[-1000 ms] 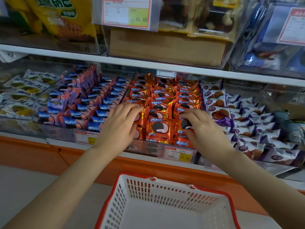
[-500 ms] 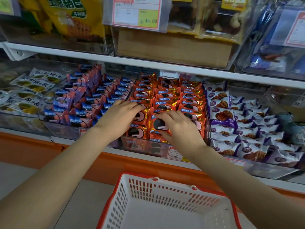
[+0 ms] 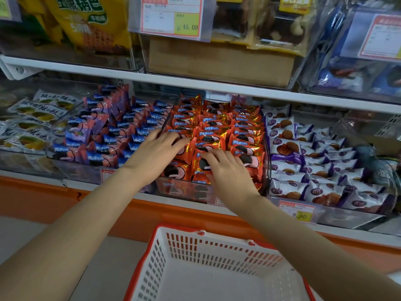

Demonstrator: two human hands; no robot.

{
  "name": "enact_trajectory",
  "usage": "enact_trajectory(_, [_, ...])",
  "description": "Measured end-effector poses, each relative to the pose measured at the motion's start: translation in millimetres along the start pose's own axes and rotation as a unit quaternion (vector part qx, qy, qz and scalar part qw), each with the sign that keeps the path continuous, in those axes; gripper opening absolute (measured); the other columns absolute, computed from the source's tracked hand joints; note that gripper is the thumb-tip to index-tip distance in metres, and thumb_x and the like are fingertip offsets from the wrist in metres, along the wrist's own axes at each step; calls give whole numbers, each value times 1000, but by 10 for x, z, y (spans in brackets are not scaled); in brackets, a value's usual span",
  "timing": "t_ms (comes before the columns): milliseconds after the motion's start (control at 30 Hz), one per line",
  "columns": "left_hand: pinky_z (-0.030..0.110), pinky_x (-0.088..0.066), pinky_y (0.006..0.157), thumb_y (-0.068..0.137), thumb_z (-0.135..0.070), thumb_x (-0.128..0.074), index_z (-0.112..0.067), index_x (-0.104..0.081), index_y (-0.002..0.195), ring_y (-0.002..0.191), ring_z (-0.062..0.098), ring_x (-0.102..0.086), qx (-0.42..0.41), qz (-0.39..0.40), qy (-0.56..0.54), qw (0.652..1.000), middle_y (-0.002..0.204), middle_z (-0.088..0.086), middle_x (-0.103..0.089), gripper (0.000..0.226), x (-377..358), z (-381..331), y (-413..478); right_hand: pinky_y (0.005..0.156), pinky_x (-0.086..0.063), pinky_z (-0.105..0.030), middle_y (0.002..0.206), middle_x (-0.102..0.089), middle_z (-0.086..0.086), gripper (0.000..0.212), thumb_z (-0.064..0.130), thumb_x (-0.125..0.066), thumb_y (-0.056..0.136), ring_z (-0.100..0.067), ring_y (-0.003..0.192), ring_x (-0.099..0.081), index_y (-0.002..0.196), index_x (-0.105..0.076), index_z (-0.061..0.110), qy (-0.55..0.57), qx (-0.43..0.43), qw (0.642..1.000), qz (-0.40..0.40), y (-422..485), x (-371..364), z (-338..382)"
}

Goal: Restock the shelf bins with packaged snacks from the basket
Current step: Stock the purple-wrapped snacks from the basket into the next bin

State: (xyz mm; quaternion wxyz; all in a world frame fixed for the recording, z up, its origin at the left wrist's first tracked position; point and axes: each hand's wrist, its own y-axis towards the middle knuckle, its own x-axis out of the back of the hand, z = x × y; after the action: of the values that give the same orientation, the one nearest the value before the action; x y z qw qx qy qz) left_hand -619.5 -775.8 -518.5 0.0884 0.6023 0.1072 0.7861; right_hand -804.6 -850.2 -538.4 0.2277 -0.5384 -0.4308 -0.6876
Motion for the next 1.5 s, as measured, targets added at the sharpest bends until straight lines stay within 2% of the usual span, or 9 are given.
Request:
enact_trajectory(100, [51, -13, 115, 88, -5, -62, -15, -37, 146, 138, 30, -34, 37, -33, -72, 996, 147, 12, -41, 64, -55, 48, -87, 118, -11, -40, 155, -25, -14, 57, 34, -46, 98, -30, 145, -17, 146, -31, 6, 15, -22, 999, 19, 43, 88, 85])
enact_trajectory(200, [49, -8, 116, 96, -21, -52, -12, -29, 148, 144, 27, -22, 122, -39, -126, 984, 155, 9, -28, 58, -125, 74, -212, 117, 11, -34, 159, 10, -10, 61, 42, -11, 102, -21, 146, 15, 151, 1, 7, -14, -51, 993, 104, 283, 70, 48])
enact_trajectory(433, [49, -8, 116, 99, -21, -46, -10, -33, 147, 145, 28, -20, 167, -44, -150, 974, 157, 7, -24, 51, -172, 22, -287, 117, 8, -37, 160, 1, -12, 60, 40, -9, 103, -23, 147, 6, 151, -2, 4, -36, -72, 982, 173, 771, 31, -29])
enact_trajectory(600, [45, -6, 117, 100, -21, -39, -10, -38, 144, 143, 27, -24, 158, -102, -159, 969, 151, 11, -35, 45, -8, -232, -165, 116, 11, -32, 159, 11, -9, 61, 42, -8, 102, -20, 146, 13, 151, 4, 8, -6, -109, 990, 85, 373, 217, -177])
enact_trajectory(733, [36, 2, 117, 102, -32, -27, -17, -24, 150, 147, 19, -11, 77, -80, -162, 981, 158, 4, -19, 51, 105, -655, 71, 115, 12, -30, 159, 11, -7, 63, 45, -4, 99, -18, 145, 14, 150, 9, 10, -76, -169, 978, 92, -148, 289, -452])
enact_trajectory(900, [35, 7, 116, 103, -40, -21, -19, -9, 153, 147, 22, -2, 57, -9, -145, 988, 160, 6, -5, 55, 13, -1009, 281, 119, 2, -28, 159, 10, 2, 62, 43, -15, 100, -11, 146, 8, 151, 7, 15, 16, -125, 984, 126, -487, 377, -727])
enact_trajectory(1200, [48, -15, 115, 98, -32, -35, -13, -41, 143, 139, 31, -32, 30, -45, -136, 989, 148, 14, -40, 49, 121, -1355, 475, 113, 7, -19, 159, -7, -2, 70, 53, -1, 93, -8, 145, 0, 151, -4, 13, 9, -64, 994, 83, -691, 446, -973])
enact_trajectory(1333, [51, -21, 114, 98, -27, -43, -11, -46, 139, 136, 33, -37, 8, -54, -146, 988, 141, 15, -47, 43, 143, -1666, 641, 115, 1, -23, 159, -11, -5, 55, 35, -22, 104, -17, 147, -7, 152, -8, 12, -12, -124, 990, 68, -822, 512, -1273])
enact_trajectory(1500, [44, -2, 118, 102, -32, -30, -15, -29, 148, 145, 26, -19, -26, -32, -153, 987, 153, 8, -31, 49, 167, -1957, 827, 114, -13, -21, 158, -14, -2, 55, 34, -23, 102, -14, 145, -15, 152, -9, 14, 5, -156, 983, 95, -1036, 653, -1538])
